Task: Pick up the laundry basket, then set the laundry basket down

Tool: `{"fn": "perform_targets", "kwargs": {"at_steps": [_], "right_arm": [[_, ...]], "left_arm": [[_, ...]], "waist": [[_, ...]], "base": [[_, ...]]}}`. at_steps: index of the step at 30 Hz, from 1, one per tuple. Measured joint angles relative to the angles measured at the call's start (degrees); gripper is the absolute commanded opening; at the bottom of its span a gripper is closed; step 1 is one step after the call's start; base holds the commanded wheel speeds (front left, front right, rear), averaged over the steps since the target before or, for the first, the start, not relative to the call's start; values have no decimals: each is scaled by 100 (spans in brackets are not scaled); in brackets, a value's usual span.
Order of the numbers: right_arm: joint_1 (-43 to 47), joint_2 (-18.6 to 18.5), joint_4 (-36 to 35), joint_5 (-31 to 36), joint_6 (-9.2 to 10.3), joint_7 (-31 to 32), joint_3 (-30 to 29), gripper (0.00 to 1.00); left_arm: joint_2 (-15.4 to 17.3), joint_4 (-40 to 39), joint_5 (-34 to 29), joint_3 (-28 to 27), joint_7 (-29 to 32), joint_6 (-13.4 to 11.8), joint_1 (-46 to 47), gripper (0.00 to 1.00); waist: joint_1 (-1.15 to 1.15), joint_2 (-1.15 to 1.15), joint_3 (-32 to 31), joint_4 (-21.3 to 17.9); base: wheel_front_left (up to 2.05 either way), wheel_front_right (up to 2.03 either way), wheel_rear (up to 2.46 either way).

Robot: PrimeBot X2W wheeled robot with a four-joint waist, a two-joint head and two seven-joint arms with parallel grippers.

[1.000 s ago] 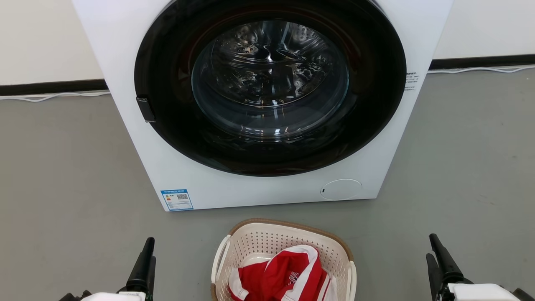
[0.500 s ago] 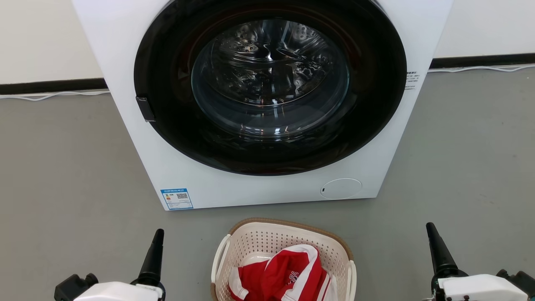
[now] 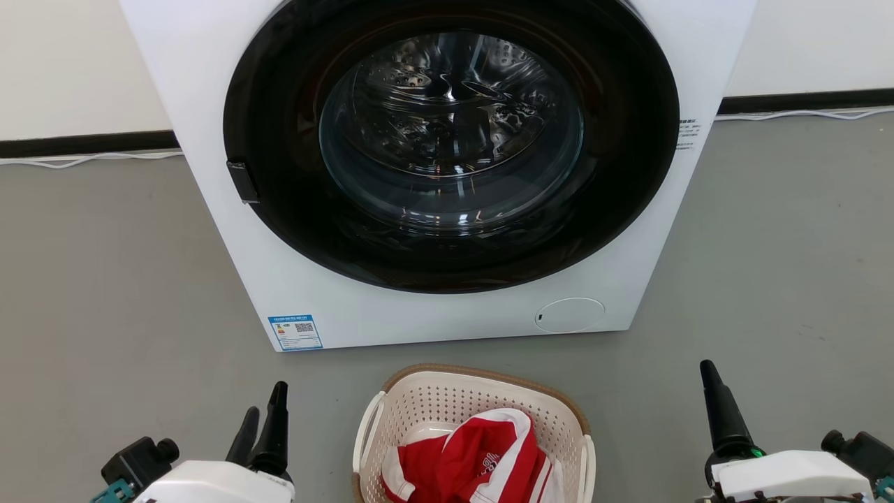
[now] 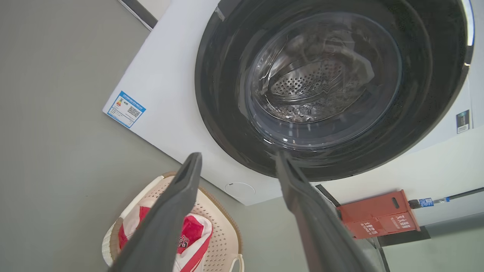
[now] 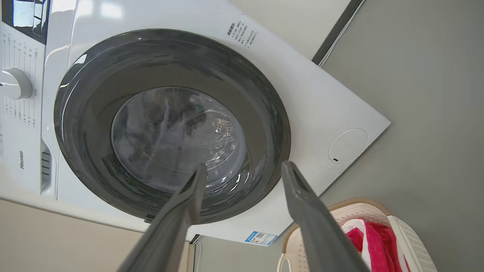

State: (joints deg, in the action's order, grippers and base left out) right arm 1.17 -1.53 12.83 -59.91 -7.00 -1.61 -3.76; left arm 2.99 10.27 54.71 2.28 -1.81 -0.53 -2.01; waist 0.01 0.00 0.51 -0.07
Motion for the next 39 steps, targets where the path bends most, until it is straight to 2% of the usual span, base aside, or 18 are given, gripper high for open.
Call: {"fn": "perform_targets", "kwargs": {"at_steps": [15, 39], "right_arm": [[25, -13, -135, 1054, -3, -244, 78, 100], [122, -32, -434, 2714, -5, -634, 282, 100]], "left_arm": [[261, -170, -1003, 322, -235, -490, -115, 100], [515, -578, -2638, 805, -639, -1076, -225, 100]], "waist": [[-1, 0, 1, 0], [0, 0, 4, -5]], "base": [[0, 0, 0], [0, 0, 0]]}}
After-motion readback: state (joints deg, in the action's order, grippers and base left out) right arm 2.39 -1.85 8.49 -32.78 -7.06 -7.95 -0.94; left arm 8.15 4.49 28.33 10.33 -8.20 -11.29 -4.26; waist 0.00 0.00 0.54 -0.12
